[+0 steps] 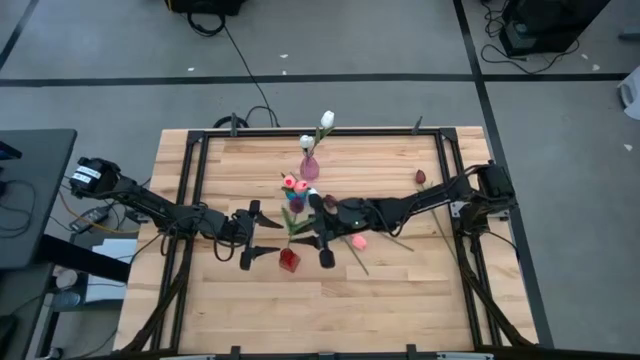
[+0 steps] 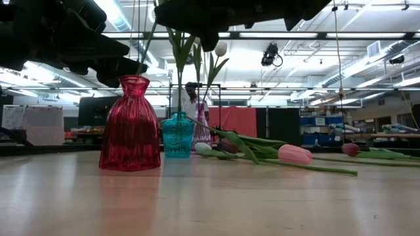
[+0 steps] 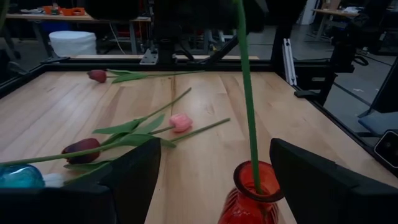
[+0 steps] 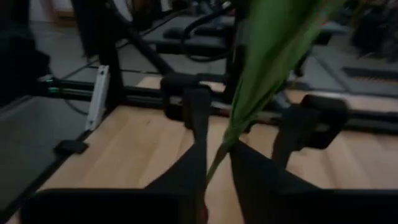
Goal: Sort flowers into vase by color
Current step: Put the middle red flower into the red vase, then put the pink flower into the blue vase
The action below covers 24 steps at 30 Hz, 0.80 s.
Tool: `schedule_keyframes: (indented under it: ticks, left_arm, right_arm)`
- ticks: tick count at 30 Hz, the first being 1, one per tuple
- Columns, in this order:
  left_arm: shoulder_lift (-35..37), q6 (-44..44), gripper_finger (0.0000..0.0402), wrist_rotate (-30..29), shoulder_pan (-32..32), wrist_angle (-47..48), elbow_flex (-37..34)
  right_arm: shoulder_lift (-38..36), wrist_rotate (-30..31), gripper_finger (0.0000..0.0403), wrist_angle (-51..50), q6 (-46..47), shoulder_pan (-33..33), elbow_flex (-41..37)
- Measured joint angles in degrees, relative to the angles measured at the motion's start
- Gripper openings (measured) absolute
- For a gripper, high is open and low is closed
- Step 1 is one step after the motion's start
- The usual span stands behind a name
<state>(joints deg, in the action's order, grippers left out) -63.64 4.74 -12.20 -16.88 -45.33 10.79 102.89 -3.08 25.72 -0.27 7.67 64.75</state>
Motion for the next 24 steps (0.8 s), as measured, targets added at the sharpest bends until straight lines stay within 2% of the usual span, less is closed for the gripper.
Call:
schedule_keyframes:
  ticks: [7, 15, 19, 24]
  left_arm:
    - [0.02, 0.0, 0.0307, -0.09, 0.0, -0.03, -0.02]
    - [0.02, 0.01, 0.0307, -0.09, 0.0, 0.04, -0.04]
    - [0.02, 0.0, 0.0307, -0.12, 0.0, 0.21, -0.04]
    - [0.02, -0.12, 0.0307, -1.26, 0.0, -0.01, -0.04]
  right_arm:
    - [0.02, -3.04, 0.0172, -5.6, 0.69, -0.35, -0.02]
    - [-2.22, -0.64, 0.0192, -14.41, -1.3, -0.44, 0.02]
    - [-5.08, 4.61, 0.0192, -23.55, -1.82, -0.42, 0.02]
    - [-6.61, 16.15, 0.0191, -33.47, 0.64, -0.66, 0.02]
